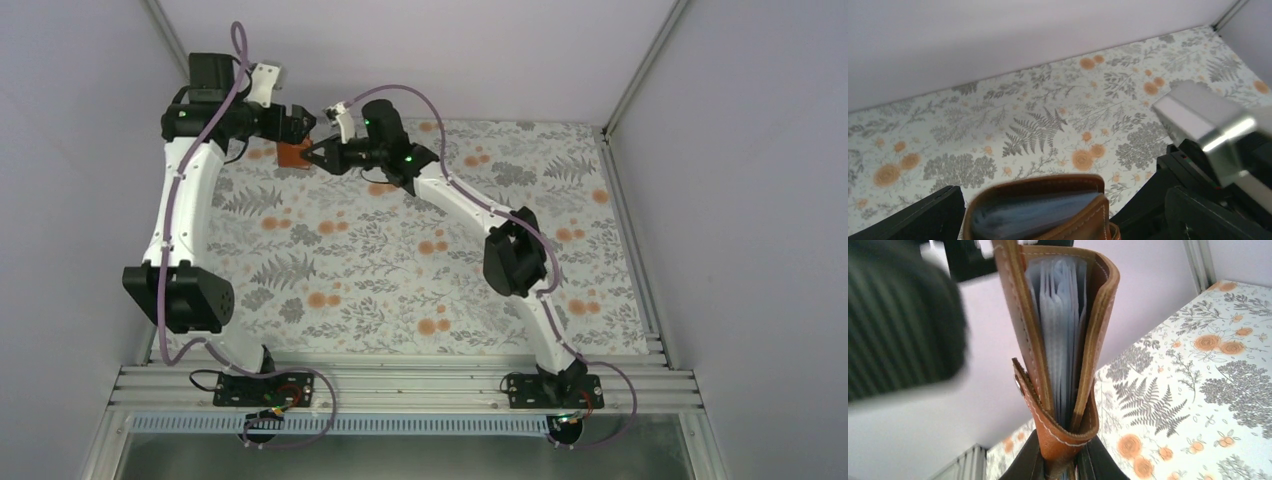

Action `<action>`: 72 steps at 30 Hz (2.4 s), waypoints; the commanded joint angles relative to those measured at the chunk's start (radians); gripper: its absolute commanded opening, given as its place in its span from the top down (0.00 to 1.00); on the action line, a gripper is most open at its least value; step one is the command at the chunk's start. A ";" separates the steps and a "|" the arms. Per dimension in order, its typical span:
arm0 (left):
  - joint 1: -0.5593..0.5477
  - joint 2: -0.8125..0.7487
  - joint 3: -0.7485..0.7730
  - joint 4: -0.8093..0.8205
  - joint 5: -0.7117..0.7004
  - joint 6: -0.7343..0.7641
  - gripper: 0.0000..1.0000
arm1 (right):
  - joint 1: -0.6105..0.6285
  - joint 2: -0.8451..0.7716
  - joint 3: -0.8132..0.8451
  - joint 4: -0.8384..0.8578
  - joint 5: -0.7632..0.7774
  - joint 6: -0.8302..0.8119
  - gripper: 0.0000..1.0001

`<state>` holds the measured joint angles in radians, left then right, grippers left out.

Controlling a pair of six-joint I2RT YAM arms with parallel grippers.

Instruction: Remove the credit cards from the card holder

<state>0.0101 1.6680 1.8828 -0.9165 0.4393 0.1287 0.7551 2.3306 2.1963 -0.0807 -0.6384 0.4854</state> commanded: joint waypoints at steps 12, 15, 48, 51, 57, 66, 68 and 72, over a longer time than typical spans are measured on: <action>0.029 -0.213 0.198 -0.363 0.485 0.380 0.00 | -0.039 -0.652 -0.439 -0.333 -0.232 -0.652 0.96; 0.028 -0.302 0.089 -0.325 0.572 0.421 0.00 | -0.040 -0.725 -0.450 -0.333 -0.236 -0.658 0.96; -0.025 -0.565 -0.204 -0.111 0.948 0.496 0.26 | 0.008 -0.871 -0.509 -0.299 -0.316 -0.754 0.96; -0.030 -0.587 -0.231 -0.207 0.989 0.668 0.30 | 0.009 -0.854 -0.489 -0.308 -0.319 -0.753 0.96; -0.032 -0.593 -0.232 -0.094 0.978 0.532 0.42 | 0.020 -0.830 -0.455 -0.329 -0.328 -0.766 0.96; -0.062 -0.610 -0.308 0.050 0.929 0.395 0.57 | 0.053 -0.805 -0.430 -0.325 -0.317 -0.788 0.96; -0.065 -0.605 -0.296 0.053 0.929 0.383 0.69 | 0.060 -0.800 -0.427 -0.327 -0.301 -0.782 0.96; -0.068 -0.619 -0.319 0.054 0.931 0.361 0.89 | 0.064 -0.804 -0.427 -0.347 -0.266 -0.777 0.75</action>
<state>-0.0486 1.0687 1.5784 -0.9051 1.3472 0.5167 0.7982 1.5261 1.7317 -0.4160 -0.9398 -0.2920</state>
